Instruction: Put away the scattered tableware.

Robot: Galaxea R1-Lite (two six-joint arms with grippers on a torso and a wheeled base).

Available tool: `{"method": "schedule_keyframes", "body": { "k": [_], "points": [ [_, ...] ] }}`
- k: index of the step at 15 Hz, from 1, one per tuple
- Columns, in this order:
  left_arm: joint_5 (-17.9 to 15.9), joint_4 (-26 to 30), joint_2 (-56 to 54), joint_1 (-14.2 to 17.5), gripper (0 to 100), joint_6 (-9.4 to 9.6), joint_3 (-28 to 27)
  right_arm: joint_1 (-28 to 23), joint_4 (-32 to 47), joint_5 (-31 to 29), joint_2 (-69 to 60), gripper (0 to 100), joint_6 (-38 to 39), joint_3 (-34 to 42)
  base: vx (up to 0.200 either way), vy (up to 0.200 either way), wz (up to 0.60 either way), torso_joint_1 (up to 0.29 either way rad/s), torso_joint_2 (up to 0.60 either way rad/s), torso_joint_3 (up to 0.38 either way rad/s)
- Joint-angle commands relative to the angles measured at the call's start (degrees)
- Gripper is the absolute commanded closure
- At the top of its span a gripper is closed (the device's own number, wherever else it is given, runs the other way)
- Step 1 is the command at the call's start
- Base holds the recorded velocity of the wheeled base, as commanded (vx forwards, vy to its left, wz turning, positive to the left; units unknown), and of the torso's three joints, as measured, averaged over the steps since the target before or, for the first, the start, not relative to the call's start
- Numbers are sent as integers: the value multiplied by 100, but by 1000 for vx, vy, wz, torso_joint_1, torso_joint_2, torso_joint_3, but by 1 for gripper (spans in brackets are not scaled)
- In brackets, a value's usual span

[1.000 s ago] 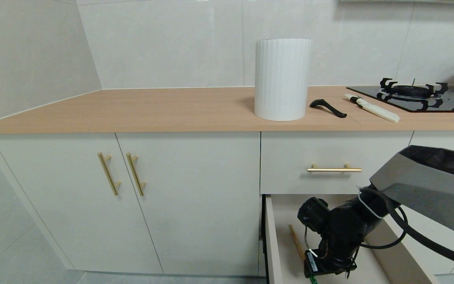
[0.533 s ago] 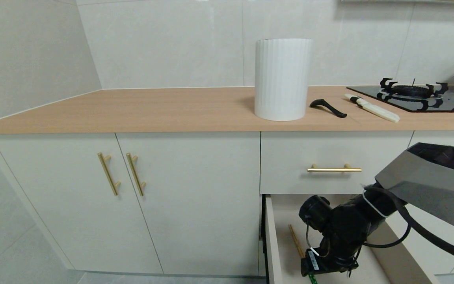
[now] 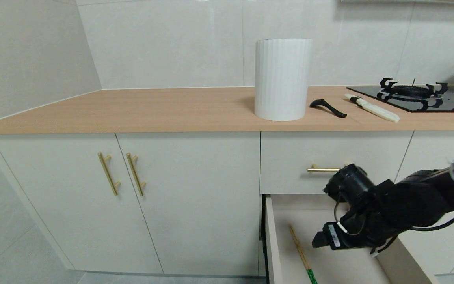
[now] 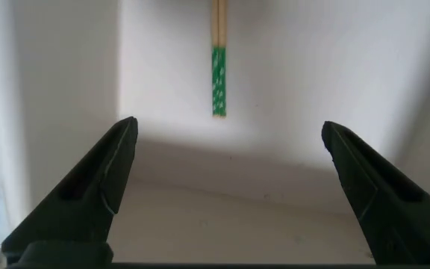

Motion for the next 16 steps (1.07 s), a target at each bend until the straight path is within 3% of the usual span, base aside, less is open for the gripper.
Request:
{"method": "schedule_keyframes", "body": {
  "k": [1, 12, 16],
  "points": [
    [1, 0, 0, 2, 0, 2, 0, -435, -5, 3, -1318, 0, -250, 147, 0, 0, 0, 0, 0, 0],
    [1, 0, 0, 2, 0, 2, 0, -646, -31, -147, -1951, 0, -531, 147, 0, 0, 0, 0, 0, 0],
    [1, 0, 0, 2, 0, 2, 0, -646, -31, -147, -2074, 0, -689, 200, 0, 0, 0, 45, -223, -231]
  ]
}}
